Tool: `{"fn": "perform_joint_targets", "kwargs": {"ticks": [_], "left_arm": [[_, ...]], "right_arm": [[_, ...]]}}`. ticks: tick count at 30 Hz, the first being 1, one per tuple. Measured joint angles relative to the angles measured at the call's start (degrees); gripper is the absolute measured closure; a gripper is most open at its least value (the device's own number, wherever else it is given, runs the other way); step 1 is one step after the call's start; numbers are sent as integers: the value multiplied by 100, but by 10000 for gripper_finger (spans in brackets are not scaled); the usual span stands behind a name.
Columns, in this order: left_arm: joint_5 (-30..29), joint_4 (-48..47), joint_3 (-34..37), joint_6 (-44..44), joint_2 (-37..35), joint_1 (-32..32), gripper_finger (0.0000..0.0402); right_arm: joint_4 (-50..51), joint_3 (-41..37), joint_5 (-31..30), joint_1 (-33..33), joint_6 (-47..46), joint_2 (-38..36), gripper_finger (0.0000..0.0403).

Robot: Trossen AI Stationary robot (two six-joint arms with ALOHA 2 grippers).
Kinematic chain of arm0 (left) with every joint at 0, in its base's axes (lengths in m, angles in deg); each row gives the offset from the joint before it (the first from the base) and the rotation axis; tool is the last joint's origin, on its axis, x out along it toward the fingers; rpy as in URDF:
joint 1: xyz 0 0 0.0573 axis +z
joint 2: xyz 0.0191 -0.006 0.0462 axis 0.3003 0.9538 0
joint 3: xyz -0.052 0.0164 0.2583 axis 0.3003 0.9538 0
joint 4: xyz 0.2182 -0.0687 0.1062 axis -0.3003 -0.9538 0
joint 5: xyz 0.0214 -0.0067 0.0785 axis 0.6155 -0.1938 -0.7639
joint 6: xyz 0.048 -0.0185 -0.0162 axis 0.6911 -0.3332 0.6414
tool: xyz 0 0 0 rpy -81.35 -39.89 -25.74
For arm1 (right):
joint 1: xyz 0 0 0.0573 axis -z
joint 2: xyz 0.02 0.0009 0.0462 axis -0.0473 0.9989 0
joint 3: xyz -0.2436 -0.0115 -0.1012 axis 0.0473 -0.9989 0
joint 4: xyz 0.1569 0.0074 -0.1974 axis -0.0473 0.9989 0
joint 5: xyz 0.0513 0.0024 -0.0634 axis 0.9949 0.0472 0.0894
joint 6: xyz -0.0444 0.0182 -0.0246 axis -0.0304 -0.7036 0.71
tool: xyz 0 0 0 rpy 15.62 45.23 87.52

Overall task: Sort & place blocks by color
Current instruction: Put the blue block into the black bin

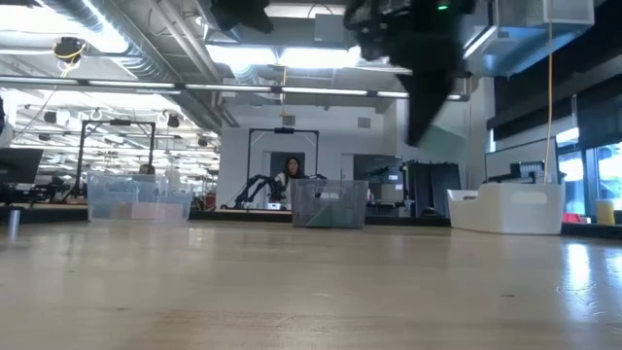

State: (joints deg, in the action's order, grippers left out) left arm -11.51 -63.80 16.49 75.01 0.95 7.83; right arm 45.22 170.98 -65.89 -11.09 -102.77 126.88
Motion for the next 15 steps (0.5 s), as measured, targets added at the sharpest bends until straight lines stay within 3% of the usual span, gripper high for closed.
{"fn": "perform_joint_targets", "kwargs": {"ticks": [9,15], "left_arm": [[-1320,-401,0,-289,0,0,232],[-1940,-413,-18,-444,-170,0,232]], "right_arm": [[-106,737,-766,1090,1839,-9,268],[-1446,853,-378,1941,3165,-22,268]]}}
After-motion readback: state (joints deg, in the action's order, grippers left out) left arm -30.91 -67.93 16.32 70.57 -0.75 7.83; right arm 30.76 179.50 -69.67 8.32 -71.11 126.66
